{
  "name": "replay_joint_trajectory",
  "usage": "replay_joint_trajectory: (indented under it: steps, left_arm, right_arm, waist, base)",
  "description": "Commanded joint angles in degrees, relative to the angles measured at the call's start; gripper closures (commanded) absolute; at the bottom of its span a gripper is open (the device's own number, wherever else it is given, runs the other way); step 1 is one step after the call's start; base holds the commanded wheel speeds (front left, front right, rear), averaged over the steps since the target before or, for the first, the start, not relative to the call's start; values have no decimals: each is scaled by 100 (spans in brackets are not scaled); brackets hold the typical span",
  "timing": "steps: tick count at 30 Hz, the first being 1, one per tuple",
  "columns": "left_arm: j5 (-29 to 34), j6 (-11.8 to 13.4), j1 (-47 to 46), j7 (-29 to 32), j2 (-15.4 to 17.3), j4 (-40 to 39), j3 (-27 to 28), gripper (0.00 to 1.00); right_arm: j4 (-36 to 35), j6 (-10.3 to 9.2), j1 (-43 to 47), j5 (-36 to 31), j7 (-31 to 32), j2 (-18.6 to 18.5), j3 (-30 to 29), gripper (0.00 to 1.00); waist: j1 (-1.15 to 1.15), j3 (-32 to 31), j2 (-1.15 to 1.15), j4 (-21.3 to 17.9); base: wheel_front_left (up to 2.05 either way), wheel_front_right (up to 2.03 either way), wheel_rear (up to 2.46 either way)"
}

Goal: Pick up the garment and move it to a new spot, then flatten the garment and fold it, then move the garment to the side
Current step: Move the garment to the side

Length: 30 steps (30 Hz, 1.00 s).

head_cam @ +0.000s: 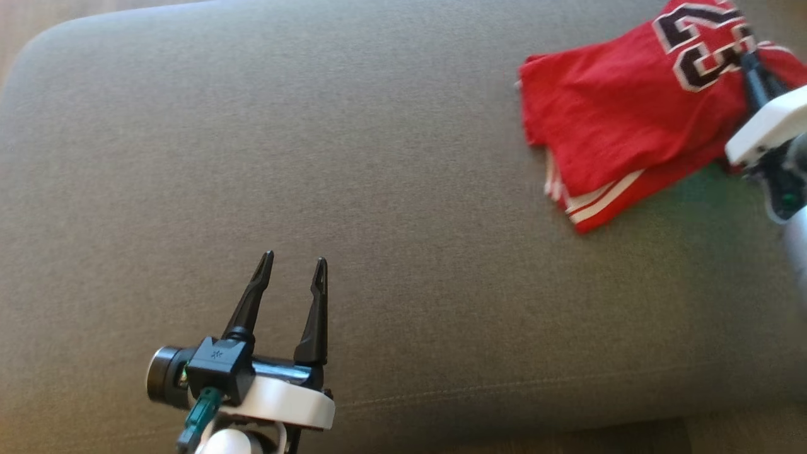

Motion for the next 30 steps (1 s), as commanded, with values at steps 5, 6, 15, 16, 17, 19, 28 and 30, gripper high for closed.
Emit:
replay_joint_trajectory:
  steps: [5, 6, 15, 16, 17, 19, 28, 30]
  left_arm:
    - [97, -29, -235, -35, -40, -167, 186, 0]
    - [101, -33, -246, -35, -40, -167, 185, 0]
    - [45, -99, -289, -35, -40, -127, 181, 0]
    - [35, -98, -289, -35, -40, -119, 182, 0]
    - [18, -83, -276, -35, -40, -109, 187, 0]
    - [9, -75, -263, -35, -40, -104, 192, 0]
    - [-137, 24, -30, -35, -40, -124, 342, 0]
    - [-212, 60, 32, -35, -40, -135, 386, 0]
  right_arm:
    - [27, -2, -453, -158, -119, -389, 1, 100]
    - [61, -2, -497, -173, -125, -447, -15, 100]
    - [658, -2, -670, -604, -286, -903, -215, 0]
    - [707, -2, -642, -672, -322, -934, -270, 0]
    - [759, -2, -563, -845, -413, -943, -345, 0]
    - [771, -2, -520, -934, -466, -914, -368, 0]
    - [328, -2, 214, -1465, -685, 39, -332, 0]
    - [-121, -2, 564, -1576, -687, 277, -354, 0]
  waist:
    - [0, 130, 0, -141]
    - [0, 141, 0, -145]
    - [0, 176, 0, -28]
    - [0, 164, 0, -3]
    - [0, 123, 0, 38]
    - [0, 90, 0, 56]
    - [0, -358, 0, 93]
    - [0, -466, 0, 86]
  base:
    - [0, 0, 0]
    - [0, 0, 0]
    - [0, 0, 0]
    - [0, 0, 0]
    - [0, 0, 0]
    - [0, 0, 0]
    - [0, 0, 0]
    - [0, 0, 0]
